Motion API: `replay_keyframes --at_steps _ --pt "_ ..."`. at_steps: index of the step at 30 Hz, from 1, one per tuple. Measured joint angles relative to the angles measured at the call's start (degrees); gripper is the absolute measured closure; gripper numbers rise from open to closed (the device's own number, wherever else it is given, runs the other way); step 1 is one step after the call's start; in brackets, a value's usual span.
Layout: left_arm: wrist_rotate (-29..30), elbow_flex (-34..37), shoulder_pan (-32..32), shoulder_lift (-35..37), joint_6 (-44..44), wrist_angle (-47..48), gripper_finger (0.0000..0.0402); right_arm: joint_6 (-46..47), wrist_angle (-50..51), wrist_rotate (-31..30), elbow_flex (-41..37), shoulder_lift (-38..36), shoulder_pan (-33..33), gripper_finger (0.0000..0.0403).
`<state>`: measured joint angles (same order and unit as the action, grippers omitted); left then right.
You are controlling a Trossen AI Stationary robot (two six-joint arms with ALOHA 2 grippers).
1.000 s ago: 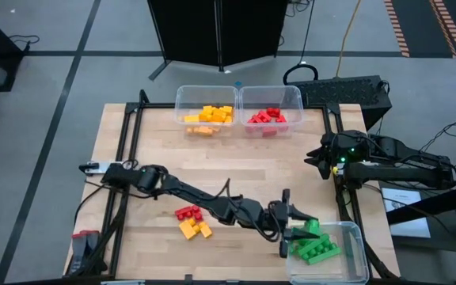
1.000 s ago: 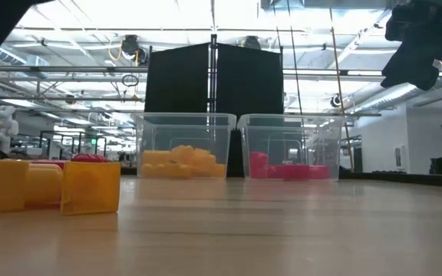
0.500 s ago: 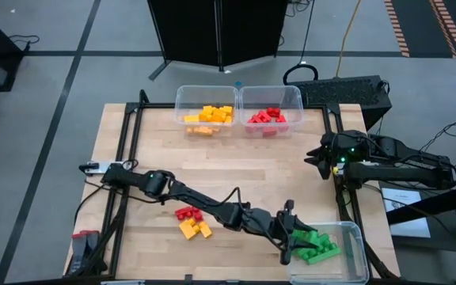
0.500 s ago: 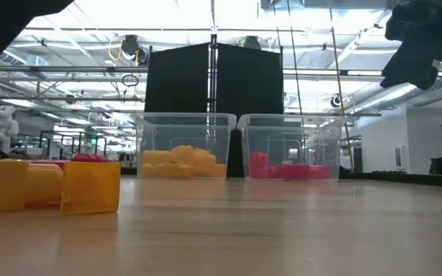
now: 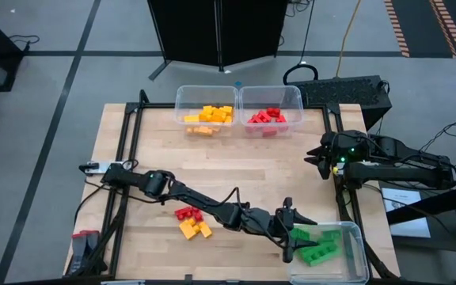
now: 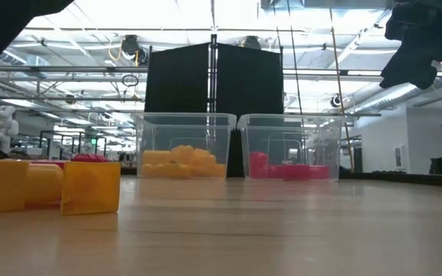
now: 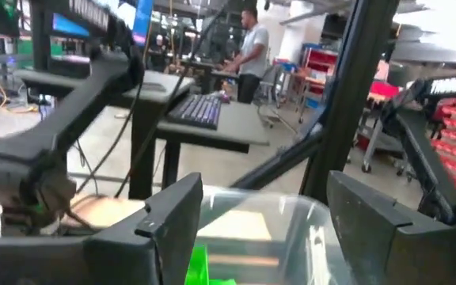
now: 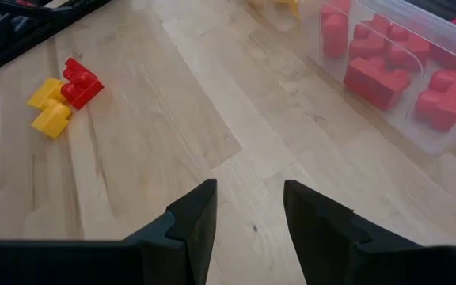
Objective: Sort blocks
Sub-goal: Put the red game piece into the top right transparent bin
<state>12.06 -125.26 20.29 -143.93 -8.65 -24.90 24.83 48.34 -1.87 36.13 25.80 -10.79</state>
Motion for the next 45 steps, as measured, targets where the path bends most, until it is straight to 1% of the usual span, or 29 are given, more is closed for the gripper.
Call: replay_keyframes --at_steps 2,4,6,8,12,14,17,20,22,23,25,27,31,34,37,41,42,45 --pt "0.0 0.0 0.0 2.1 1.2 1.6 0.0166 0.0 0.0 0.0 0.0 0.0 0.0 0.0259" --pt "0.1 0.0 0.1 6.6 5.1 8.1 0.0165 0.0 0.3 0.1 0.0 0.0 0.0 0.0259" --pt "0.9 0.0 0.4 13.4 8.6 18.4 0.0165 0.0 0.7 0.2 0.0 0.0 0.0 0.0259" --pt "4.2 -0.4 0.6 19.6 8.9 27.6 0.0165 -0.1 0.9 0.2 0.0 0.0 0.0 0.0259" --pt "12.0 -0.2 2.2 28.5 3.2 51.9 0.0164 -0.5 1.0 0.2 0.0 0.0 0.0 0.0259" --pt "16.8 0.1 3.7 31.8 -2.2 65.2 0.0164 -1.1 1.0 0.2 0.0 0.0 0.0 0.0259" --pt "21.7 -0.1 7.0 36.5 -16.2 84.4 0.0164 -2.0 1.0 0.2 0.0 0.0 0.0 0.0259" --pt "23.2 -0.2 10.6 37.9 -32.3 102.3 0.0164 -2.0 1.0 0.2 0.0 0.0 0.0 0.0259" --pt "24.0 0.1 13.3 37.1 -40.9 110.3 0.0164 -2.0 1.0 0.2 0.0 0.0 0.0 0.0259" --pt "24.5 1.0 14.6 36.9 -44.2 112.6 0.0164 -2.0 0.9 0.2 0.0 0.0 0.0 0.0259" --pt "24.5 4.8 16.5 37.9 -47.2 113.2 0.0164 -2.0 0.7 0.2 0.0 0.0 0.0 0.0259" --pt "24.1 9.7 18.7 39.6 -52.5 113.3 0.0164 -2.2 0.4 0.2 0.0 0.0 0.0 0.0259" --pt "18.7 22.3 20.8 40.6 -61.7 113.3 0.0164 -2.2 -0.2 0.0 0.0 0.2 0.0 0.0259" --pt "15.5 30.7 21.2 42.5 -65.7 111.4 0.0164 -2.2 -0.1 -0.1 0.0 0.2 0.0 0.0259" --pt "12.0 38.1 20.9 43.9 -66.0 106.9 0.0164 -2.1 -0.1 -0.1 0.0 0.2 0.0 0.0259" --pt "11.5 46.5 19.5 47.0 -65.9 99.1 0.0164 -2.0 -0.2 -0.1 0.0 0.2 0.0 0.0259" --pt "11.4 48.5 19.1 48.0 -65.2 96.6 0.0164 -2.0 -0.2 -0.1 0.0 0.2 0.0 0.0259" --pt "7.8 54.5 17.1 49.9 -61.0 90.2 0.0164 -1.8 -0.2 -0.1 0.0 0.2 0.0 0.0259"
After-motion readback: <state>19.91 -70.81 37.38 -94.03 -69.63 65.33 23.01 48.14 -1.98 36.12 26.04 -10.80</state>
